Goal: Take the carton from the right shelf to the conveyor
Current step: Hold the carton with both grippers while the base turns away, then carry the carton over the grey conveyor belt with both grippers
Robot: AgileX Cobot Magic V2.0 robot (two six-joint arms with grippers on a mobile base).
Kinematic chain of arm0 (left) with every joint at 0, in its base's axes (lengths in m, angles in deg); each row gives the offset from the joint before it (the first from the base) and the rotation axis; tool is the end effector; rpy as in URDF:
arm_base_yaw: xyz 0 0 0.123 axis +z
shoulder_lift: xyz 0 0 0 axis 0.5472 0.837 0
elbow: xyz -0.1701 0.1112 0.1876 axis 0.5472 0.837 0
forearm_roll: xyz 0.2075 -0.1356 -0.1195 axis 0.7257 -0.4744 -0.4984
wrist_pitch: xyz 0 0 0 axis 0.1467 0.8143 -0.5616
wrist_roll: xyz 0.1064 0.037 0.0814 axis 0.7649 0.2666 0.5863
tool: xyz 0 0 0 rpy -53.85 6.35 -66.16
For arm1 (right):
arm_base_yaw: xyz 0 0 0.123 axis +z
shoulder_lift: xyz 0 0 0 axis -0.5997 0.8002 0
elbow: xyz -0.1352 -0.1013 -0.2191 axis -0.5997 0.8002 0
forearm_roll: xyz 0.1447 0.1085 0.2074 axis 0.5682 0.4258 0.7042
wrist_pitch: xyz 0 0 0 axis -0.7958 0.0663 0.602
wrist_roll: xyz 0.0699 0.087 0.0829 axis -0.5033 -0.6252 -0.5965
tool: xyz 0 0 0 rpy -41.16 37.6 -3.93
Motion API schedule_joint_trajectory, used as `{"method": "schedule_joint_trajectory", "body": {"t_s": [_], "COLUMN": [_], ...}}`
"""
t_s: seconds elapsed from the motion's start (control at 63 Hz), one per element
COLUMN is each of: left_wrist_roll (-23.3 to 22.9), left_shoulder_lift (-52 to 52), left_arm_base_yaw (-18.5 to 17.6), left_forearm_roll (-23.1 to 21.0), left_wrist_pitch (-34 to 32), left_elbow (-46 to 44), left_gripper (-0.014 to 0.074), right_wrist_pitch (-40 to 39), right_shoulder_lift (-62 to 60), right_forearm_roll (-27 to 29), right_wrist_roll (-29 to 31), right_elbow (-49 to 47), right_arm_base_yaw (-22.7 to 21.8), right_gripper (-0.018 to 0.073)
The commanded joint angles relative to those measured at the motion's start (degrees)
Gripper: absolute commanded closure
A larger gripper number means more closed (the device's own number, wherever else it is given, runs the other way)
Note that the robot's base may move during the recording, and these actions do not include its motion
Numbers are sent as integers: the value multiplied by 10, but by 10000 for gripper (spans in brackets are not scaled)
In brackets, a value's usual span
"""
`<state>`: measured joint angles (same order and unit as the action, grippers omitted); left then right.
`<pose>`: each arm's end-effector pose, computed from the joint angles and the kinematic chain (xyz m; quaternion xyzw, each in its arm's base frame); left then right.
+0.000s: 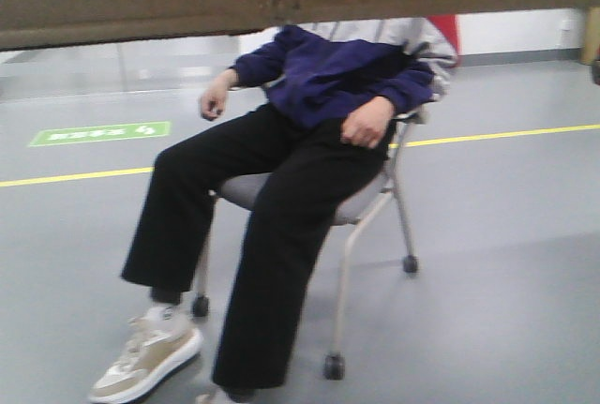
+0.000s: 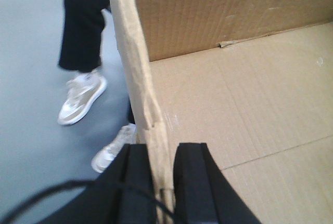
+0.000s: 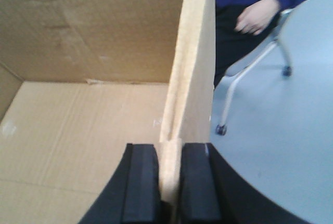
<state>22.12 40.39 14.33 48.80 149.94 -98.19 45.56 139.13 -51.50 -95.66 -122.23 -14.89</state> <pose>0.2956 -0.0809 0.4557 0.0177 0.9032 -0.0569 0.4250 0.3067 0.1383 0.4736 -0.1152 0.8623 0.1753 0.4608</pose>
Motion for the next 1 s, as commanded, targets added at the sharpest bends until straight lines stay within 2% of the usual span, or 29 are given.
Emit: {"method": "schedule_joint_trajectory", "body": {"t_s": [0.0,0.985], "left_wrist_roll": [5,5], "left_shoulder_lift": [-8,-8], "left_arm_base_yaw": [1,1], "left_forearm_roll": [4,55], "left_wrist_pitch": [-2,-3], "left_elbow": [-2,-2], "left_gripper": [613,613], "right_wrist_pitch": [-60,-69], "right_shoulder_lift": [-6,-4], "right_forearm_roll": [-22,-21], "right_wrist_roll": [10,10], "right_elbow": [-3,-3], "right_arm_base_yaw": [-6,-6], "right_gripper": [629,629]}}
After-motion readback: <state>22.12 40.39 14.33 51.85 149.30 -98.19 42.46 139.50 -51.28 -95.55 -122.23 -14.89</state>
